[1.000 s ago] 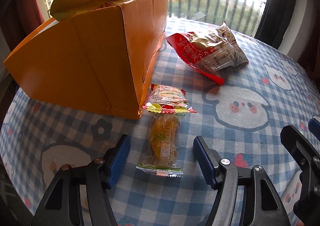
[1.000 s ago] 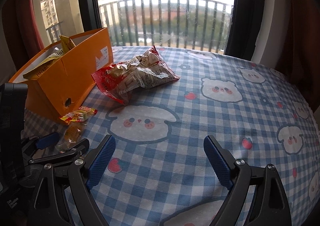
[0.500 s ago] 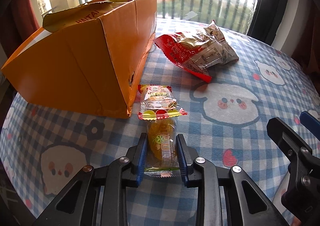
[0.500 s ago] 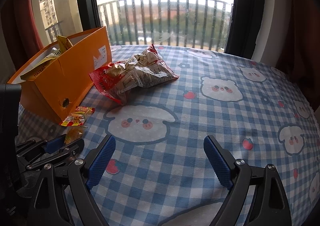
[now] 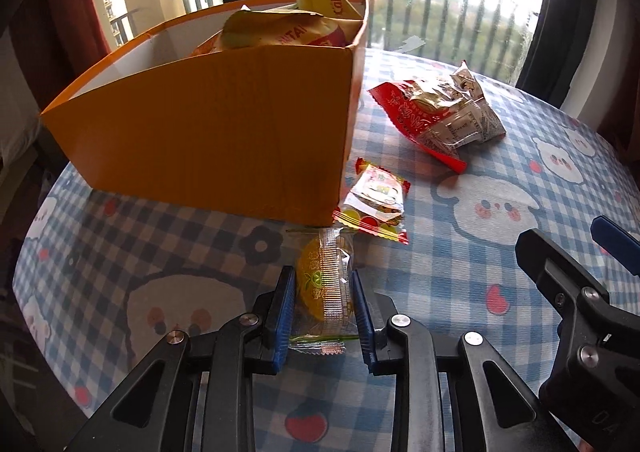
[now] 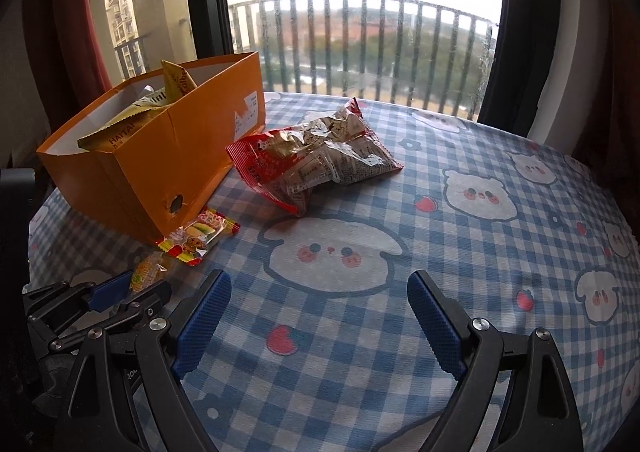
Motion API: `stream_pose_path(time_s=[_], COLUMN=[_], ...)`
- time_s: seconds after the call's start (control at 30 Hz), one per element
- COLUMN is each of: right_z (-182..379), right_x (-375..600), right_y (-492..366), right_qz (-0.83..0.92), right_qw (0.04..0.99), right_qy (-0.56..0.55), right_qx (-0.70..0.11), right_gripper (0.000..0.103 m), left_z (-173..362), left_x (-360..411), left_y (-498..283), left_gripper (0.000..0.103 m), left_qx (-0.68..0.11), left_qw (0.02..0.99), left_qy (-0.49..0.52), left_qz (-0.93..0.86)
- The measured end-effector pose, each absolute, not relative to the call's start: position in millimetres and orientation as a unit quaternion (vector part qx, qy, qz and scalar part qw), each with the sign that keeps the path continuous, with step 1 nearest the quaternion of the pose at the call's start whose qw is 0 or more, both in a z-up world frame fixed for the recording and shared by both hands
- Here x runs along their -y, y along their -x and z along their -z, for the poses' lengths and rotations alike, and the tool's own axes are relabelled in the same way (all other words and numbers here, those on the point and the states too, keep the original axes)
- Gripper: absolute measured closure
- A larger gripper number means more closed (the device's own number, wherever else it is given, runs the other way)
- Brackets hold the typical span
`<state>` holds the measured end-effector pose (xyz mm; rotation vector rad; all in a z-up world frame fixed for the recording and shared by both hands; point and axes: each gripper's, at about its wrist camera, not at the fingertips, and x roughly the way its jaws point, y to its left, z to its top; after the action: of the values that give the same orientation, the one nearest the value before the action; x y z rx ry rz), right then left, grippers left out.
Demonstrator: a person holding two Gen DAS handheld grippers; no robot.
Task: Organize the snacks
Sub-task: 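Close the left tool on the small wrapped candy beside the box, then close the right tool on the striped gummy candy packet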
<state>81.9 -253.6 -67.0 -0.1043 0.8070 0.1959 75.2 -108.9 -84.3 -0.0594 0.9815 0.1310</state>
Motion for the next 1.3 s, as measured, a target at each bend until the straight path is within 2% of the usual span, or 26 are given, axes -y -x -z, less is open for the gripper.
stream_pose_path(time_s=[0.53, 1.03, 1.13, 1.2, 1.27, 1.3], right_z=[88, 111, 114, 115, 115, 114], right_x=[178, 159, 155, 151, 148, 148], right_y=[-90, -121, -127, -128, -128, -127], right_qz=[-0.15, -0.15, -0.156, -0.159, -0.166, -0.171], right_qw=[0.896, 0.88, 0.875, 0.874, 0.873, 0.873], right_qy=[0.063, 0.057, 0.06, 0.068, 0.072, 0.07], right_qx=[-0.412, -0.448, -0.454, -0.454, -0.452, -0.451], right_gripper=[0.011, 0.012, 0.02, 0.031, 0.037, 0.044], left_z=[89, 101, 102, 102, 102, 101], left_x=[27, 14, 15, 16, 16, 16], left_y=[-65, -91, -95, -96, -97, -98], left_gripper=[0.076, 0.076, 0.076, 0.076, 0.076, 0.076], left_qx=[-0.468, -0.478, -0.478, -0.478, -0.479, -0.479], left_qw=[0.874, 0.868, 0.868, 0.868, 0.868, 0.868], left_qy=[0.061, 0.065, 0.065, 0.062, 0.066, 0.067], left_qz=[-0.116, -0.12, -0.115, -0.115, -0.112, -0.111])
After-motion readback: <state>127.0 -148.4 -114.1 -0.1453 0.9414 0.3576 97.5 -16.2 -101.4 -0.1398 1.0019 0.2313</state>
